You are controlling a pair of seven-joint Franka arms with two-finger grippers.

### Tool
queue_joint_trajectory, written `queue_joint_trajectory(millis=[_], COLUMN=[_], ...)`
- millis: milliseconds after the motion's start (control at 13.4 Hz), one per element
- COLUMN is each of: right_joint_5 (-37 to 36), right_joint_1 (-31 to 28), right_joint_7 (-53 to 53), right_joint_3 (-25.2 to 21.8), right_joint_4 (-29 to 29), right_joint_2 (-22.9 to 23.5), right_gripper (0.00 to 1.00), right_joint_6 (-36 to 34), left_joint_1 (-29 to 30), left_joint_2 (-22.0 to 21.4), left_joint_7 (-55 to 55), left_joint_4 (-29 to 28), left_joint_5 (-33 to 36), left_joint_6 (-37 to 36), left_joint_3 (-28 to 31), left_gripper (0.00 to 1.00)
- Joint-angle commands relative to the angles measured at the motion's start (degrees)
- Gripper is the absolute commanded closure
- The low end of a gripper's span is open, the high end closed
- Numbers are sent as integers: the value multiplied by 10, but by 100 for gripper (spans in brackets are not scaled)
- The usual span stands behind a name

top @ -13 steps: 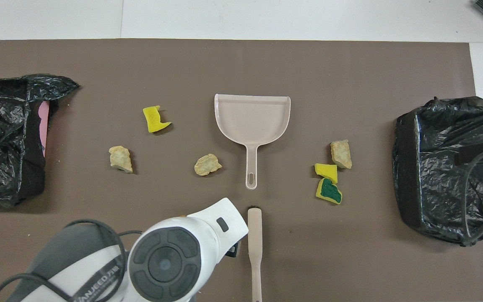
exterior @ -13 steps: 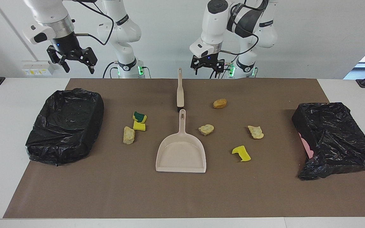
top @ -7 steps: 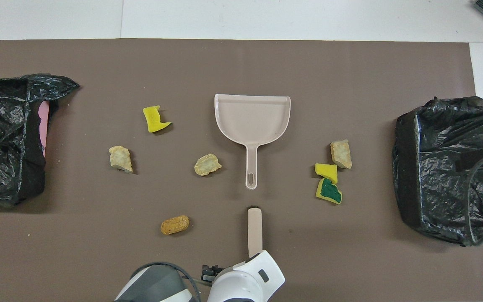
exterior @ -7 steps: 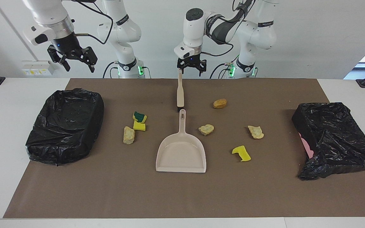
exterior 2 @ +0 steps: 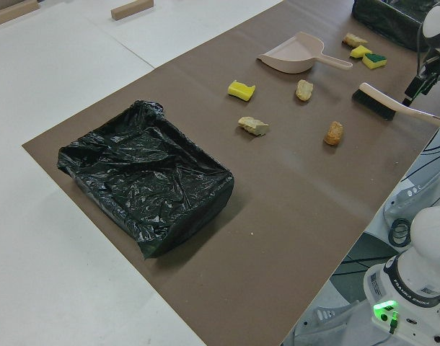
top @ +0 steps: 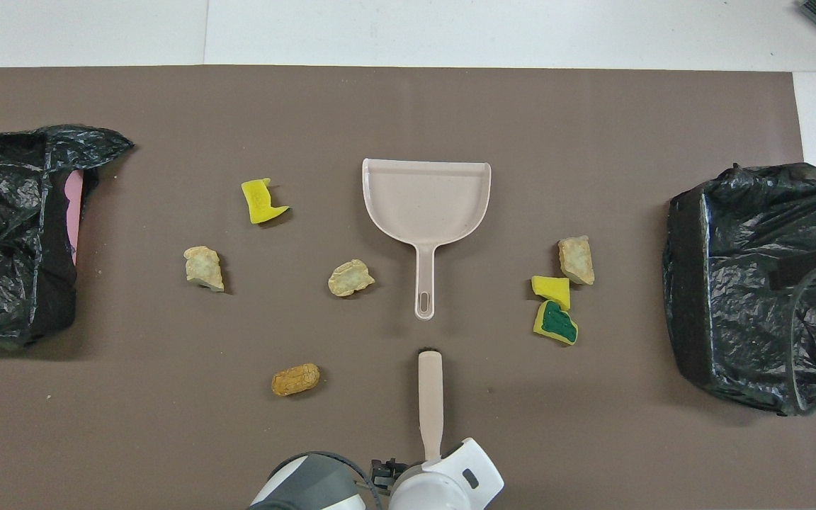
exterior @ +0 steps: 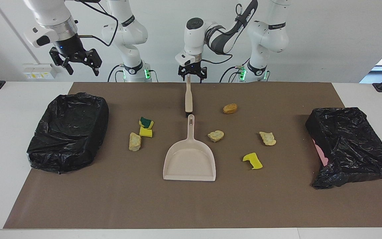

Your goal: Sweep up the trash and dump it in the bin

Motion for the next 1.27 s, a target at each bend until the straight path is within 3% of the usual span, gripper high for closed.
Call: queue_joint_trajectory(millis=[0, 299, 972, 1197], right_joint_5=[5, 5, 6, 6], right_joint_1=[-8, -8, -4, -4], right_joint_7=[-20, -19, -17, -17], right_joint_3=[1, 1, 2, 2], right_joint_4=[-18, -27, -37, -38], right_joint_2=[-17, -21, -27, -27], right_gripper=[0, 0, 0, 0], right_joint_6=[-2, 0, 6, 4], left_joint_1=[-29, -53, -45, -44], left_joint_2=[7, 26, 24, 24], left_joint_7=[-13, -79, -81, -79], left_joint_4=[-7, -6, -10, -9], left_joint_5=[-6, -6, -7, -7], left_joint_6=[18, 22, -10, -8], left_joint_3=[11, 11, 11, 11], left_gripper=[0, 0, 35, 54])
